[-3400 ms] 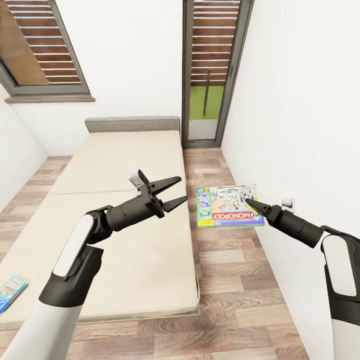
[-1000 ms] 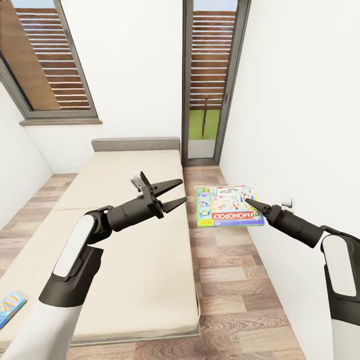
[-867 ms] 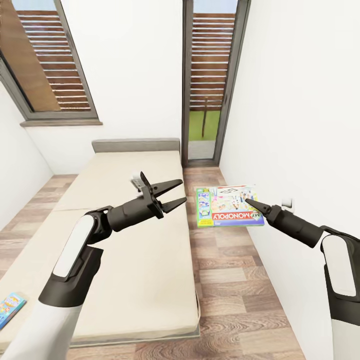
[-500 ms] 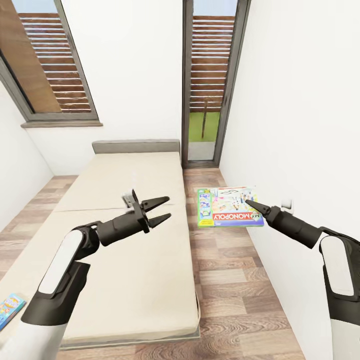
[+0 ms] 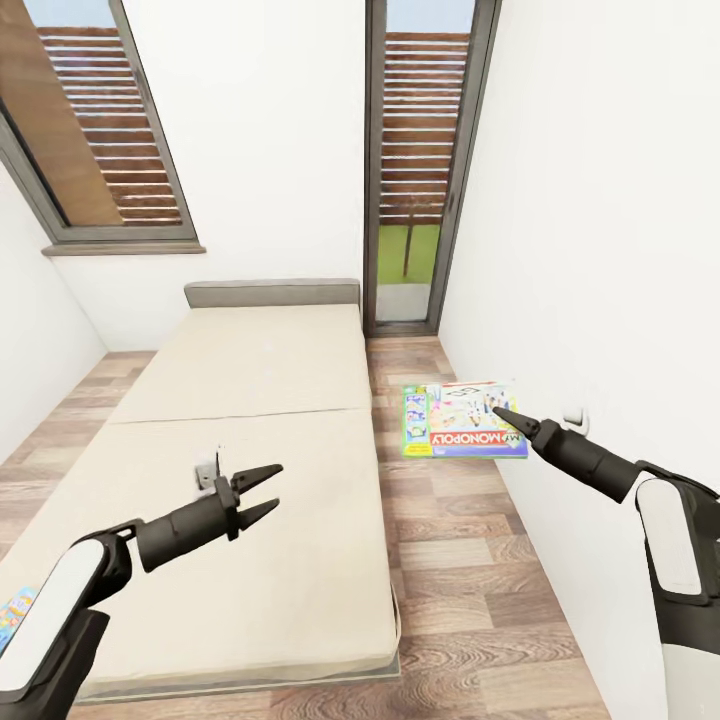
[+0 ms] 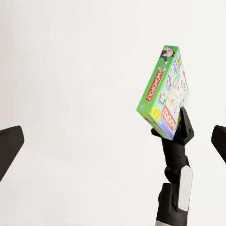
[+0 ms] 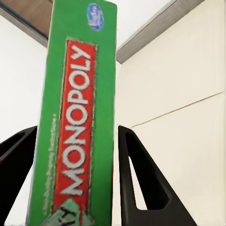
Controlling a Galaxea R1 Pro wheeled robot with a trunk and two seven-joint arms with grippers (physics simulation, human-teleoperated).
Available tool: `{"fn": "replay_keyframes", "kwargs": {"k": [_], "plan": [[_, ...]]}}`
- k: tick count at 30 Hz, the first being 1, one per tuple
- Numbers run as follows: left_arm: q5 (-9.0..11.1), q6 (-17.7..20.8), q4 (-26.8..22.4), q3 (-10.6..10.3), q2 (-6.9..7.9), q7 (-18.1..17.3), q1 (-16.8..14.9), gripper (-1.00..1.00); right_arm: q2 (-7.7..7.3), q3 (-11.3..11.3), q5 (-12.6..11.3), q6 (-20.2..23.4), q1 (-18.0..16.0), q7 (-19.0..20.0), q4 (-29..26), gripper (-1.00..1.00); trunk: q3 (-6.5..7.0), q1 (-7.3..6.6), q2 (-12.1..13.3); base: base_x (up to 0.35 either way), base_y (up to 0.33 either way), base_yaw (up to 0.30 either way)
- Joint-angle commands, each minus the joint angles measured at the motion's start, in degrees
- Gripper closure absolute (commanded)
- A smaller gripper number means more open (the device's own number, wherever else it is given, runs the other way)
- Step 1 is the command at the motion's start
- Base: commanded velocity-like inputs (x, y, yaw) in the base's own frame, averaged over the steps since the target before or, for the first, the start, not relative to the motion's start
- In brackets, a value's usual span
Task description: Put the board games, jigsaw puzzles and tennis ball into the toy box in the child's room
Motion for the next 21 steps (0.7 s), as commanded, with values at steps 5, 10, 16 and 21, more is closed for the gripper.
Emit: {"fn": "replay_keyframes", "kwargs": {"k": [5, 10, 16, 21], "plan": [[-2.57, 0.05, 0.03, 2.22, 0.19, 0.74, 4.21, -1.0, 0.14, 0.07, 0.34, 0.13, 1.32, 0.34, -0.03, 1.0, -0.09, 0.04, -0.11, 0.0, 0.0, 0.0], [-9.58, -0.98, 0.19, 3.87, -0.12, 0.51, 8.28, -1.0, 0.18, 0.79, 0.44, 0.18, 2.65, 0.43, -0.27, 1.0, -0.09, 0.04, -0.11, 0.0, 0.0, 0.0], [-14.91, -2.67, 0.34, 3.9, -1.73, 0.29, 11.06, -1.0, 0.16, 1.89, 0.44, 0.32, 3.47, 0.5, -0.46, 1.0, -0.07, 0.04, -0.11, 0.0, 0.0, 0.0], [-17.41, -3.54, 0.4, 4.12, -3.53, 0.18, 13.94, -1.0, 0.23, 2.51, 0.41, 0.47, 3.86, 0.51, -1.32, 1.0, 0.17, 0.04, -0.11, 0.0, 0.0, -0.011]]}}
